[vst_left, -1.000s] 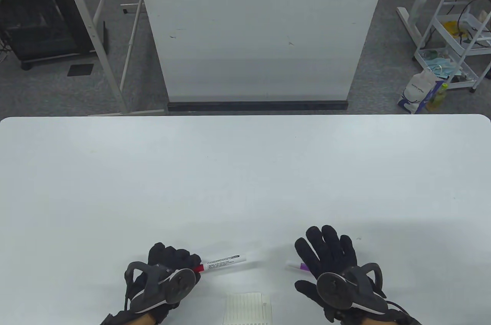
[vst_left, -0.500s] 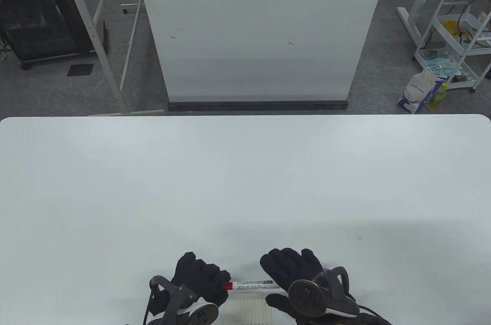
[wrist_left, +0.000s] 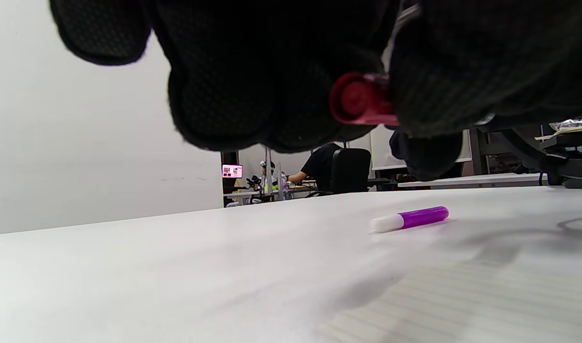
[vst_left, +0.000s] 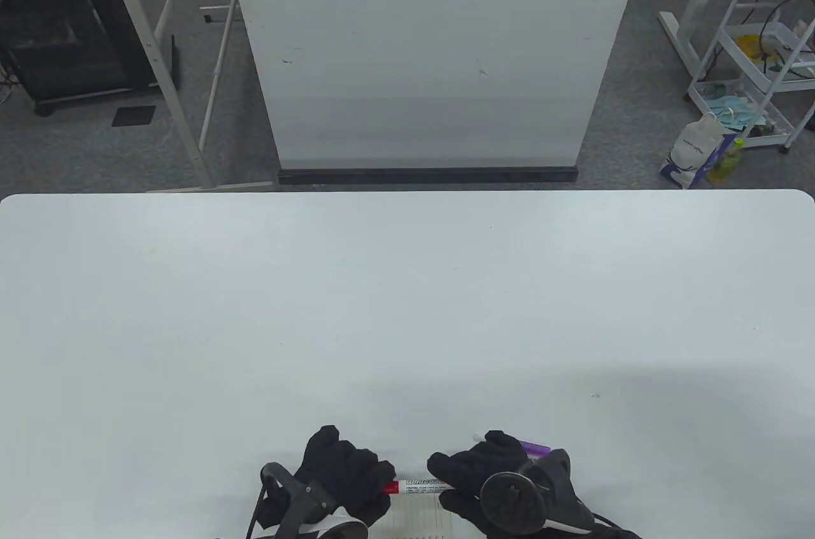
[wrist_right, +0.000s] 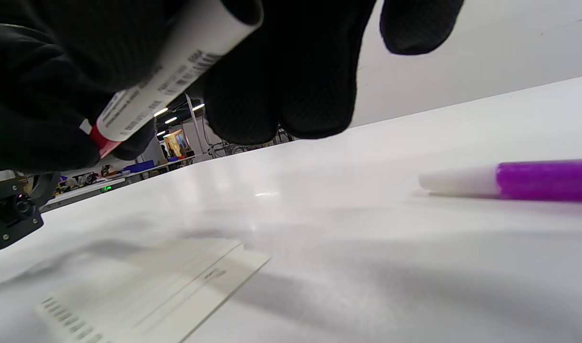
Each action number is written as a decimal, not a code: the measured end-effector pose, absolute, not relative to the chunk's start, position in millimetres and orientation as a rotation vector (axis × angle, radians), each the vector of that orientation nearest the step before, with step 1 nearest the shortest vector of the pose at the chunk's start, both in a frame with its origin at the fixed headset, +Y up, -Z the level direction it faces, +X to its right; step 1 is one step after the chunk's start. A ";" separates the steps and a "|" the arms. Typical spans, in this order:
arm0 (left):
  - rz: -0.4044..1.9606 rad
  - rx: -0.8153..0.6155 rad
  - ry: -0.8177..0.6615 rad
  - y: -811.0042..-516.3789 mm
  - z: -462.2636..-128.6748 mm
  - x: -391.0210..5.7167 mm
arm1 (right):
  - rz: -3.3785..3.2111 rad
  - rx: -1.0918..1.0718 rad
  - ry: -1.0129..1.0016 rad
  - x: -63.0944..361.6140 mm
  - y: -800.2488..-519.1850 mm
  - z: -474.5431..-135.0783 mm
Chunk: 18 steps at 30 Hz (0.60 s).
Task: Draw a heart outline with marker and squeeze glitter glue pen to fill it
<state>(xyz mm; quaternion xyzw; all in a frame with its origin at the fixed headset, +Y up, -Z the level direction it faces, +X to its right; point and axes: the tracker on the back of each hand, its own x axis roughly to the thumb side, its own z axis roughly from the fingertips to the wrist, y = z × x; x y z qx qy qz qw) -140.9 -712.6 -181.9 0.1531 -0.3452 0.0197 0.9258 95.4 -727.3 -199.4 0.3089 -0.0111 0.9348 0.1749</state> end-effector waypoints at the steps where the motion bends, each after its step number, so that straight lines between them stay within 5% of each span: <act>1: 0.038 0.314 -0.710 -712.6 -181.8 -141.4 | 2.651 0.886 -0.033 94.7 -727.5 -199.1; 18: 0.156 0.118 -0.673 -721.0 -203.2 -151.5 | 2.503 0.785 -0.013 111.8 -719.7 -206.1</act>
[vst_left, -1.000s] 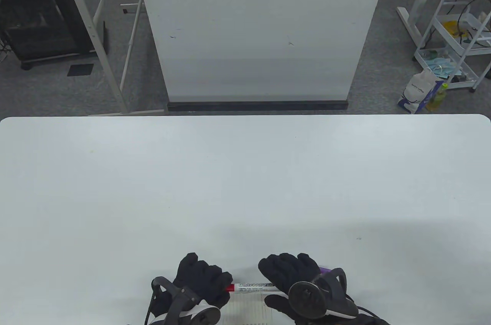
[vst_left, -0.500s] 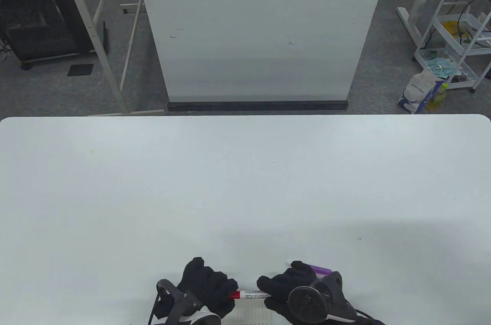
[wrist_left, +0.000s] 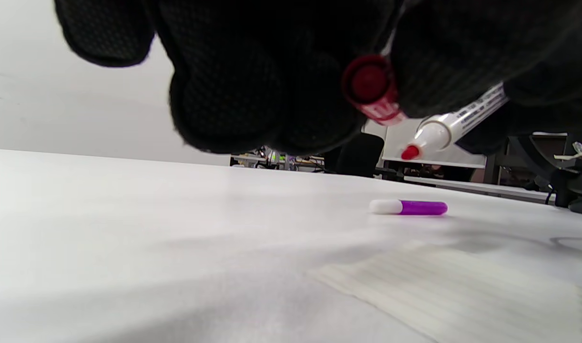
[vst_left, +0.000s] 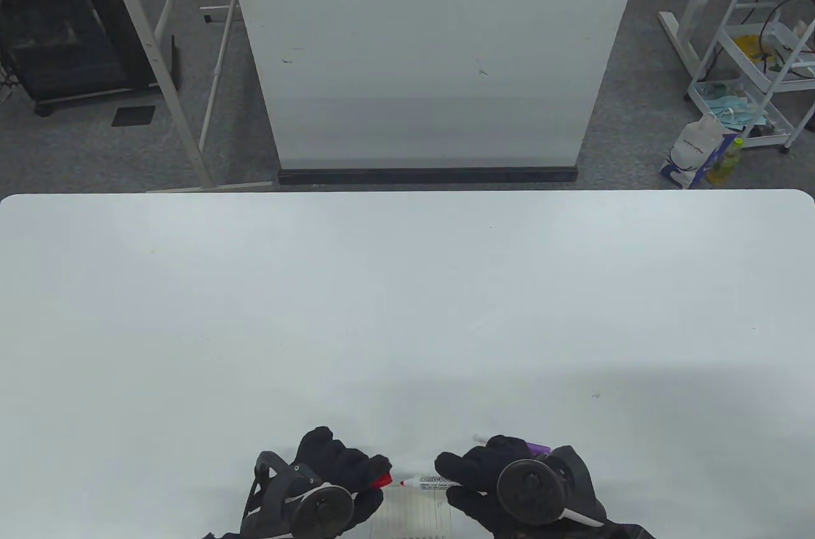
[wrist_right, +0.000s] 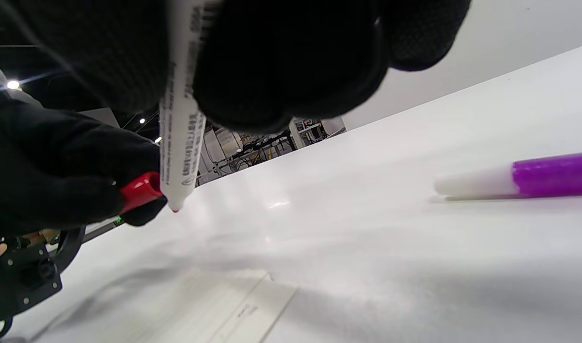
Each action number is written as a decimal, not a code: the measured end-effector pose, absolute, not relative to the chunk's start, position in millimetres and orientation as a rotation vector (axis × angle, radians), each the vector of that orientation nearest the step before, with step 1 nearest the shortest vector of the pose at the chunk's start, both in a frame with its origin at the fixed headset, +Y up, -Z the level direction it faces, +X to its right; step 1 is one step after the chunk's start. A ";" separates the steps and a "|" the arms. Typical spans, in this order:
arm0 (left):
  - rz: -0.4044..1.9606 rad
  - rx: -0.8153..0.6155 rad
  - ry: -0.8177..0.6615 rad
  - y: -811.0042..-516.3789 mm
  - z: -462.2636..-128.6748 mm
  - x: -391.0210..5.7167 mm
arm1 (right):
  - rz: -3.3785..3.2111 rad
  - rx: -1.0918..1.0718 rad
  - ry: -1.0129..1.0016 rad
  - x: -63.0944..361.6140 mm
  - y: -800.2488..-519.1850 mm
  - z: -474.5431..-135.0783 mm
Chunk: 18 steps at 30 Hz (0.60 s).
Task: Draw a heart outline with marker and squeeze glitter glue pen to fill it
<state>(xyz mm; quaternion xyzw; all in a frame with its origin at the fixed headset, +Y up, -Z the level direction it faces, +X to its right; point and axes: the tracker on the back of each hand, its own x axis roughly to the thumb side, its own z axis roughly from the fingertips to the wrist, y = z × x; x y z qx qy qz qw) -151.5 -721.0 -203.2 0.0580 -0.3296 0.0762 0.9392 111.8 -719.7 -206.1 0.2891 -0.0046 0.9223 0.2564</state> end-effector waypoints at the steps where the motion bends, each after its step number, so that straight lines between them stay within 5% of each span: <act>1: 0.146 0.103 -0.682 -722.0 -204.1 -149.4 | 2.485 0.770 -0.003 113.1 -719.7 -206.4; 18: -0.181 -0.052 -0.866 -753.6 -208.5 -109.6 | 2.464 0.699 -0.047 108.0 -720.3 -199.1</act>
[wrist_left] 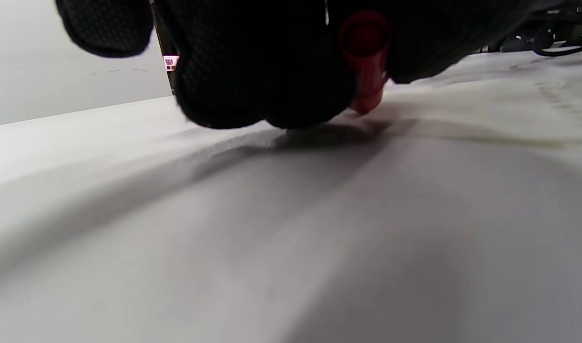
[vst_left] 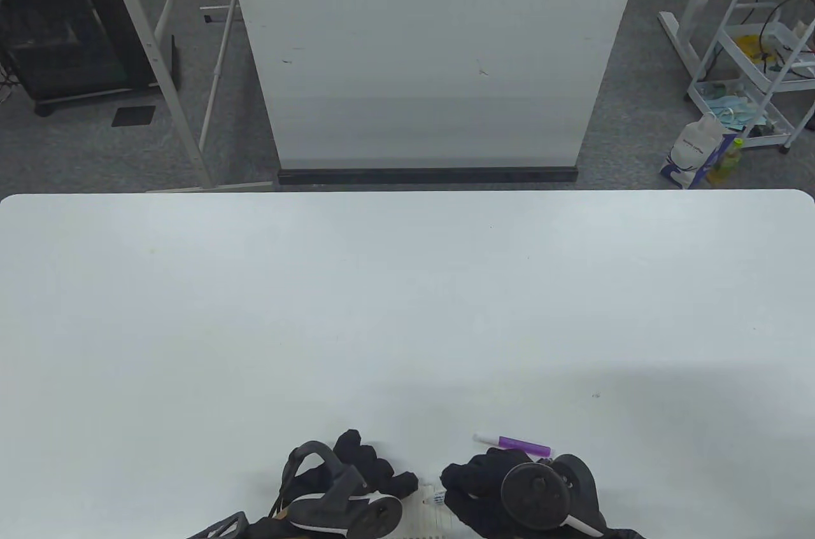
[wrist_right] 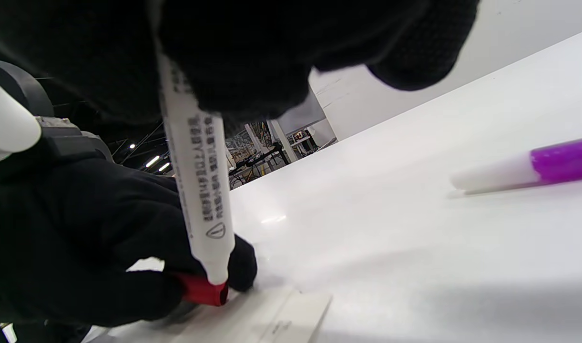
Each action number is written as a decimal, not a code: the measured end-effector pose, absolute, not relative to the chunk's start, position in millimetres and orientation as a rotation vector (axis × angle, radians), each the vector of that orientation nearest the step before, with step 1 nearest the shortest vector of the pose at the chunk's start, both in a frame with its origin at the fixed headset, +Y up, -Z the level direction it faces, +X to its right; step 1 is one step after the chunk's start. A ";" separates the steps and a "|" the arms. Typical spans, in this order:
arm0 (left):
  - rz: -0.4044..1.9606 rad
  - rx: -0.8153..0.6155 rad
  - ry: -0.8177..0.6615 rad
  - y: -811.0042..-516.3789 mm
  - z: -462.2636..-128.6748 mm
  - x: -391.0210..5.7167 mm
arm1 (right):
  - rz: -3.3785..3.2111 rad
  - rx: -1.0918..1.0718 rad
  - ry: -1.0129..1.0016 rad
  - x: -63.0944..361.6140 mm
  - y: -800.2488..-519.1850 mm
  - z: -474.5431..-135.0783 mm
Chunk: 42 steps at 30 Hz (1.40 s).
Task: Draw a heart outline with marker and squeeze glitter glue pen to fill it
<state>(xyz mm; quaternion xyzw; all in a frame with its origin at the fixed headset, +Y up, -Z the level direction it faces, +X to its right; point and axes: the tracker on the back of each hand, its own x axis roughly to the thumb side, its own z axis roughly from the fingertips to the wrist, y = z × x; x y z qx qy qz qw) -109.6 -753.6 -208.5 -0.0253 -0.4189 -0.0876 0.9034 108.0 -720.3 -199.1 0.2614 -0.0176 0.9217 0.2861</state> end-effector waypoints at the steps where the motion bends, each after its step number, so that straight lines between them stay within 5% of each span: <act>1: -0.174 -0.042 -0.864 -753.3 -208.8 -110.1 | 2.472 0.695 -0.045 107.0 -720.8 -198.7; 12: -0.074 -0.142 -0.735 -755.5 -218.9 -110.4 | 2.415 0.659 -0.019 99.0 -725.8 -197.5; 42: -0.086 -0.141 -0.729 -755.1 -219.0 -109.9 | 2.495 0.737 -0.060 87.8 -729.4 -199.4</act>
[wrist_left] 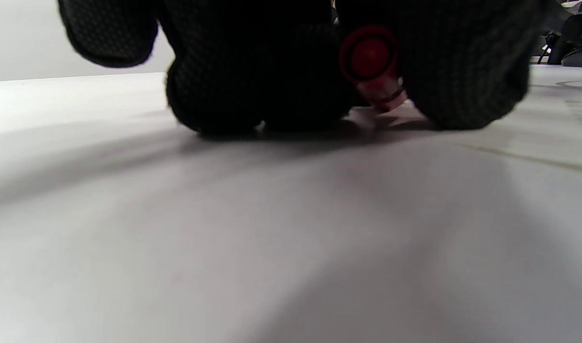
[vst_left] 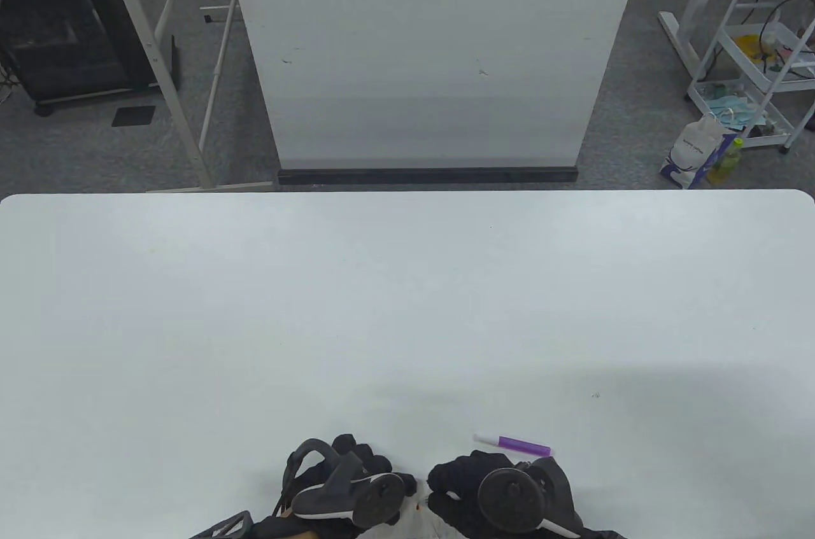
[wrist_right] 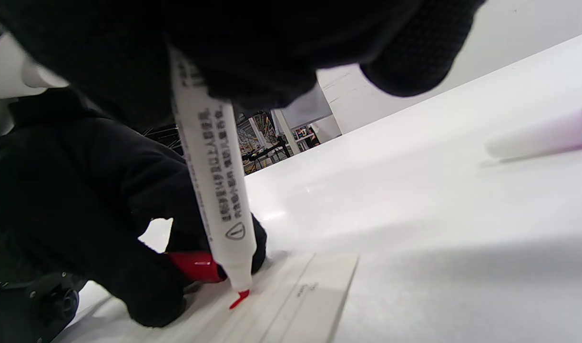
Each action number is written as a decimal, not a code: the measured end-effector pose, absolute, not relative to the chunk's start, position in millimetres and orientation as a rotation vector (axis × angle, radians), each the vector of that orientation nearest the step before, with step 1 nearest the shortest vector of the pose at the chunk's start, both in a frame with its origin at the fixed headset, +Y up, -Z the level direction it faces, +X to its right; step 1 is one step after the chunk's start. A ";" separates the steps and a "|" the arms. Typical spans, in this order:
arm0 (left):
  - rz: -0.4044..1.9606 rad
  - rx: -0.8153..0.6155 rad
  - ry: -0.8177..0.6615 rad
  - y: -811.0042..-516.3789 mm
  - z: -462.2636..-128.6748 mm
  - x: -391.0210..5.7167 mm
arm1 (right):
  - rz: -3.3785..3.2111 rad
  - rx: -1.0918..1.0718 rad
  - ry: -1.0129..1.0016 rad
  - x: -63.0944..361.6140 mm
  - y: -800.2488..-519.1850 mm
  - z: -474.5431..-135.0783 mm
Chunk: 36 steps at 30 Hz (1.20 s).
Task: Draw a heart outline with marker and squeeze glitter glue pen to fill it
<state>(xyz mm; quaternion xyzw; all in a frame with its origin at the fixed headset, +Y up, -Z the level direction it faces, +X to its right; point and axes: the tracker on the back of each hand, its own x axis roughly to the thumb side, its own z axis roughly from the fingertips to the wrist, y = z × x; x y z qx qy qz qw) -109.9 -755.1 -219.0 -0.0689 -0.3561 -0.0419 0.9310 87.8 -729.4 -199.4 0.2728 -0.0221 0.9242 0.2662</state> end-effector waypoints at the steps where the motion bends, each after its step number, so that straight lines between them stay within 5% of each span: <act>1: -0.086 -0.141 -0.729 -755.1 -219.0 -109.8 | 2.501 0.736 -0.065 88.1 -729.5 -199.4; 36: -0.074 -0.155 -0.708 -755.0 -220.8 -109.4 | 2.547 0.835 -0.098 90.5 -723.1 -186.4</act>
